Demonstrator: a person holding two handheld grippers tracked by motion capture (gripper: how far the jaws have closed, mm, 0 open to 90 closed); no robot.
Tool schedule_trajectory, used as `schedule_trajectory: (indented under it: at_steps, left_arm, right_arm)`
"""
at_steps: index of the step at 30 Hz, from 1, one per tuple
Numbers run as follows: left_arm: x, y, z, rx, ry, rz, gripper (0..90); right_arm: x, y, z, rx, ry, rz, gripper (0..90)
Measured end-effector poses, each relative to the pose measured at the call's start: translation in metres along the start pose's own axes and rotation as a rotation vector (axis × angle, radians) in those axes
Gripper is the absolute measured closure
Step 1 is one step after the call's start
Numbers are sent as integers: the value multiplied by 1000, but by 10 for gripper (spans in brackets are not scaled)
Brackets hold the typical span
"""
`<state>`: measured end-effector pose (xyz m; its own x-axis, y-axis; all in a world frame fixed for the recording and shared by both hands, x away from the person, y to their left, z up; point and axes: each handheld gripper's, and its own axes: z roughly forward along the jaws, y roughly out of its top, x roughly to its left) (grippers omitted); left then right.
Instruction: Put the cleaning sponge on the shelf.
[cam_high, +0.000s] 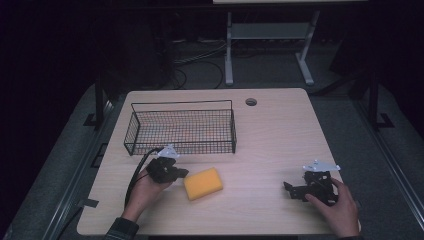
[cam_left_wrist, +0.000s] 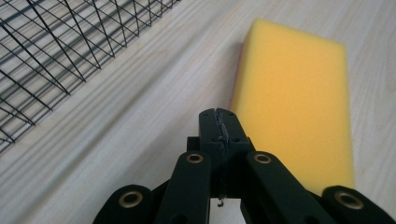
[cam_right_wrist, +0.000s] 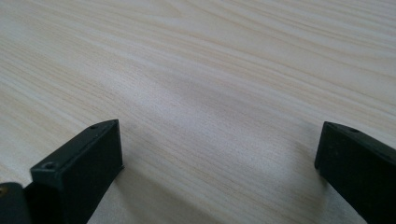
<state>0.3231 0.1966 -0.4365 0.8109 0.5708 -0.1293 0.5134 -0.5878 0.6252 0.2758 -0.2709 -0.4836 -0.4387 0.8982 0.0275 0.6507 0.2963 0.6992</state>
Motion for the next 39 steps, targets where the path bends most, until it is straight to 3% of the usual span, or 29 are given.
schedule_trajectory:
  at_steps: [16, 24, 31, 32, 39]
  left_arm:
    - [-14, -11, -5, 21, -18, -12, 899]
    - [-13, -12, -8, 34, 0, -25, 898]
    - [-8, -11, -14, 59, 30, -68, 715]
    - [-7, -10, -15, 69, 35, -83, 651]
    - [-8, -3, -20, 96, 54, -95, 425]
  right_arm:
    - [0, 0, 0, 0, 0, 0, 1]
    - [0, 0, 0, 0, 0, 0, 1]
    - [0, 0, 0, 0, 0, -1, 1]
    - [0, 0, 0, 0, 0, -1, 1]
    - [0, 0, 0, 0, 0, 0, 1]
